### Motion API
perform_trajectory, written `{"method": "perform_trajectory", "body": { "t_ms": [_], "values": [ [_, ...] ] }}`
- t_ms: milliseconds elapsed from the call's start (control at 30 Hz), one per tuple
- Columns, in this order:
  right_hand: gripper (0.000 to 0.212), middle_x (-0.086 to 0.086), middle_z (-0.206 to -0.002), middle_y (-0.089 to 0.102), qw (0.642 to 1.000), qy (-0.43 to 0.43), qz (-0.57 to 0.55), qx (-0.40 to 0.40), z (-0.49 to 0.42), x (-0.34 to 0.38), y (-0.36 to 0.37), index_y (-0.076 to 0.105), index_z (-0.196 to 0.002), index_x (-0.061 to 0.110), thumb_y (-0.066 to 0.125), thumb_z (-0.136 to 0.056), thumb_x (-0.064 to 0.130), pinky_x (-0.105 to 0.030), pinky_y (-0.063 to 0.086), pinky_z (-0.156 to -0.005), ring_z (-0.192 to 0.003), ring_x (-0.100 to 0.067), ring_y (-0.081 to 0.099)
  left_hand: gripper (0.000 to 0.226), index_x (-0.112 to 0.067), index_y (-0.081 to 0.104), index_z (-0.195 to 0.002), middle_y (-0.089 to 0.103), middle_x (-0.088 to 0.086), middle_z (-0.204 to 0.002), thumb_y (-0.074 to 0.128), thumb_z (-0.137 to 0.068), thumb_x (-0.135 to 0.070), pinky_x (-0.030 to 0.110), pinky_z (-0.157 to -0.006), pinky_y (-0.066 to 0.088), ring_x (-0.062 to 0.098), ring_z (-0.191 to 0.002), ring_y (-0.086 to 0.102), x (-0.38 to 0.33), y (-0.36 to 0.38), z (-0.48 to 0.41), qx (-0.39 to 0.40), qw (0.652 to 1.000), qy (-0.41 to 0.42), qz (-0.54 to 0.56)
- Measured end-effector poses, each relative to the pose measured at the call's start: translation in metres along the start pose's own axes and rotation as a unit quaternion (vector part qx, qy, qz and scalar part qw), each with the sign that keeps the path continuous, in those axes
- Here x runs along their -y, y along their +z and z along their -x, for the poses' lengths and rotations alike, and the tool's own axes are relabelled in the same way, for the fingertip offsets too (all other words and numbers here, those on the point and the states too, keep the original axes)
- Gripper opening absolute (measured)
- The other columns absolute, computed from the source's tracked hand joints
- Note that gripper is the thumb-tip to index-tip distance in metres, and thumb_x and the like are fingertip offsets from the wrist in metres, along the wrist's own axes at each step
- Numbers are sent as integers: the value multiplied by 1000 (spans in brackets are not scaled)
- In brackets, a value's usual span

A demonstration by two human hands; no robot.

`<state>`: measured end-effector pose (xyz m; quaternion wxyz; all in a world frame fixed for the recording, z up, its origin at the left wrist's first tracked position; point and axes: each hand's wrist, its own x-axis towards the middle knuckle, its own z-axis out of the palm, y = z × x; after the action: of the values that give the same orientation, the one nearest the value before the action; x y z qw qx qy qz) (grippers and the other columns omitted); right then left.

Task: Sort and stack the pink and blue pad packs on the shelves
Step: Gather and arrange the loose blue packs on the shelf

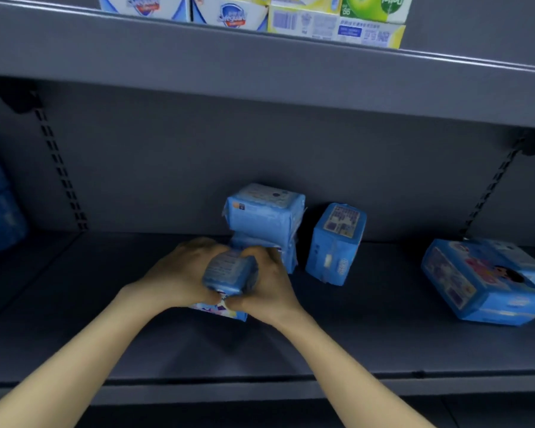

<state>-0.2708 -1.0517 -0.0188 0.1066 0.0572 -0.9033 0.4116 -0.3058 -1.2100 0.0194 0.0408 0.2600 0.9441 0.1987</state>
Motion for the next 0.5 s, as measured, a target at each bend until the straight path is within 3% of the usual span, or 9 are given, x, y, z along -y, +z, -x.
{"method": "perform_trajectory", "body": {
  "t_ms": [133,267,367,500],
  "values": [
    [63,-4,-114,39,999,21,-25,-43,-13,13,33,46,-106,19,83,-55,17,-27,43,-84,-104,-18,42,75,-37,41,-132,43,-10,-130,73,-65,-33,39,-95,43,16,-123,39,25,-5,4,-47,998,-40,-12],
    [69,-4,-116,39,994,36,-32,-97,-24,22,58,45,-110,16,85,-54,21,-33,45,-89,-105,-21,44,77,-31,32,-140,23,-2,-144,71,-74,-36,41,-100,39,24,-131,26,37,-7,5,-84,987,-118,-72],
    [69,-5,-118,40,987,54,-34,-147,-32,24,70,46,-110,13,86,-54,21,-35,44,-91,-108,-23,44,71,-28,34,-139,23,5,-143,69,-78,-38,39,-89,45,30,-124,40,41,-8,3,-113,979,-160,-53],
    [70,-9,-120,40,975,71,-26,-209,-38,23,78,47,-109,9,88,-53,22,-34,41,-93,-110,-24,41,61,-22,39,-136,39,9,-135,66,-82,-31,36,-83,46,29,-112,52,49,-4,-11,-117,985,-129,-12]
  ]
}}
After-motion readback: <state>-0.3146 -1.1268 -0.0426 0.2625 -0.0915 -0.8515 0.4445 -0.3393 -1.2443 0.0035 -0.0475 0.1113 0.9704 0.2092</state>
